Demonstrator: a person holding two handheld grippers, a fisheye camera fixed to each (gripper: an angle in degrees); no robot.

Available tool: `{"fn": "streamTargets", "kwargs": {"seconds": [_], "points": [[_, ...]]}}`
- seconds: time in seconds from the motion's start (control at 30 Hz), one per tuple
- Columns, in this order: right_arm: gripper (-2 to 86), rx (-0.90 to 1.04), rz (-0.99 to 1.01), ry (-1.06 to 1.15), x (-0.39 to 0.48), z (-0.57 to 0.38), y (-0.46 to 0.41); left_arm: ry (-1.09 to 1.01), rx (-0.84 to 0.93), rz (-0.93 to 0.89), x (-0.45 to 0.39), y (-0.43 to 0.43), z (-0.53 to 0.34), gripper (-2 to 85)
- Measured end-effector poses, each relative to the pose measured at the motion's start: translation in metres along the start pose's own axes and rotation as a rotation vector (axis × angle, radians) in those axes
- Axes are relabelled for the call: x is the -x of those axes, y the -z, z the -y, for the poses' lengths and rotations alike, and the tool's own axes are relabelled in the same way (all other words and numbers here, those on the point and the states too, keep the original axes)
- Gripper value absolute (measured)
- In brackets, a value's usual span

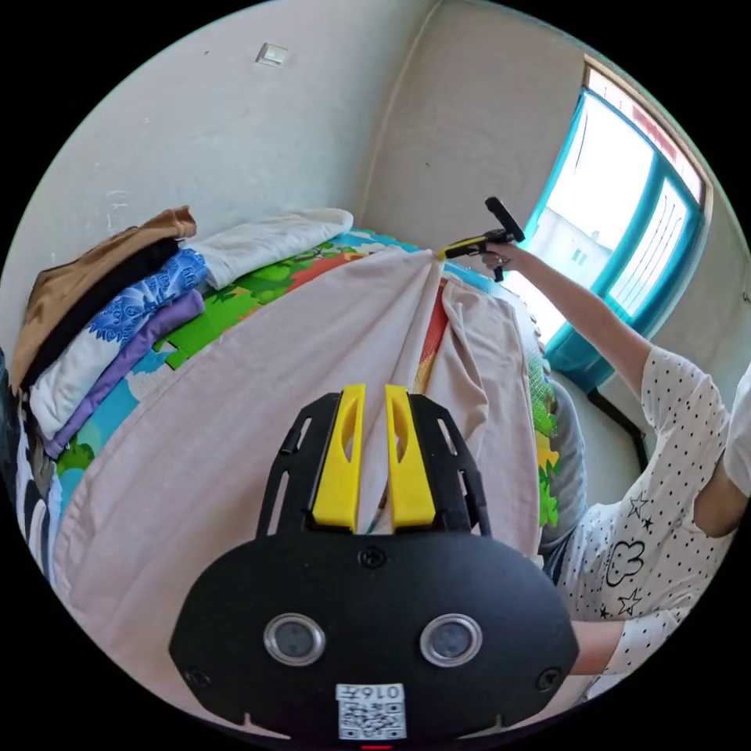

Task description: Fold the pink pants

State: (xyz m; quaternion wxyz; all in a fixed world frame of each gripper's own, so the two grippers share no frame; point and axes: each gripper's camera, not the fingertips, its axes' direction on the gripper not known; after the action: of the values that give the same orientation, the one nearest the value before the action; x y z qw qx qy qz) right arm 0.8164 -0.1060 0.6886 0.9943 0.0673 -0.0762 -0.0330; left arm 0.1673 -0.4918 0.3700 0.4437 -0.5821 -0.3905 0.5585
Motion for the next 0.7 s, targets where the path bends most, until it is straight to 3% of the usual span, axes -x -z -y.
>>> {"fn": "streamTargets", "kwargs": {"seconds": [0.2,0.33,0.4,0.7], "points": [[0.1,-0.021,0.011,-0.018,0.006,0.015,-0.001,-0.088,0.267,0.193,-0.02,-0.044,0.016,7.2],[0.1,-0.04,0.01,-0.014,0.01,0.02,0.003,-0.101,0.251,0.114,-0.019,-0.043,0.02,0.2],[0.1,-0.06,0.014,-0.019,0.011,0.022,0.006,-0.085,0.245,0.167,-0.019,-0.04,0.022,-0.5],[0.1,-0.093,0.042,-0.121,0.031,0.069,-0.007,0.228,-0.151,0.457,0.02,0.022,0.027,-1.0]]}}
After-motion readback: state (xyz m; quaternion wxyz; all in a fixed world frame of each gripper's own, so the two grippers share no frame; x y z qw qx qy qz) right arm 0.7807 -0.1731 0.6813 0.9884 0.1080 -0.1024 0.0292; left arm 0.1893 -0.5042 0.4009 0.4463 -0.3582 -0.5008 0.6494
